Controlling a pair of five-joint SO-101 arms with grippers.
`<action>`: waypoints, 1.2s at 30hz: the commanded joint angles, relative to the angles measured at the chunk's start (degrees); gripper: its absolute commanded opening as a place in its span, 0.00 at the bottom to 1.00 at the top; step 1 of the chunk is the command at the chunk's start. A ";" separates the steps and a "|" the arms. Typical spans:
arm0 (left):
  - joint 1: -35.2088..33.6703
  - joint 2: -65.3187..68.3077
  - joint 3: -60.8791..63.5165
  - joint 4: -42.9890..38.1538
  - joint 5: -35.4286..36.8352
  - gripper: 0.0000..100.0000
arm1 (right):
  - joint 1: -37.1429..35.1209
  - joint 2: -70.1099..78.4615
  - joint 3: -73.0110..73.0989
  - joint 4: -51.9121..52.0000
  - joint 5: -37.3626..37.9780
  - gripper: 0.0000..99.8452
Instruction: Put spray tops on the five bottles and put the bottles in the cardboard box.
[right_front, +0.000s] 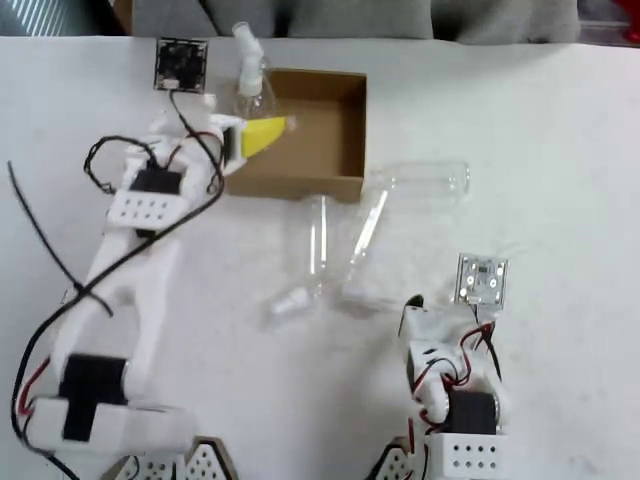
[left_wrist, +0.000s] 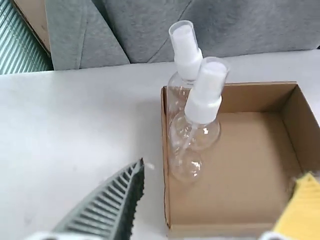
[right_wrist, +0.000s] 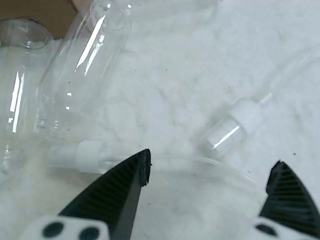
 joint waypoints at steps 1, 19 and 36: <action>-0.04 -10.07 2.46 1.93 2.46 0.30 | 0.48 -0.48 0.53 0.31 0.18 0.34; -0.57 -51.91 34.46 19.69 -0.88 0.06 | 2.15 -0.31 0.53 0.40 2.73 0.34; -6.02 -71.87 61.19 19.69 -0.88 0.06 | 4.79 -0.13 -8.44 0.04 13.54 0.34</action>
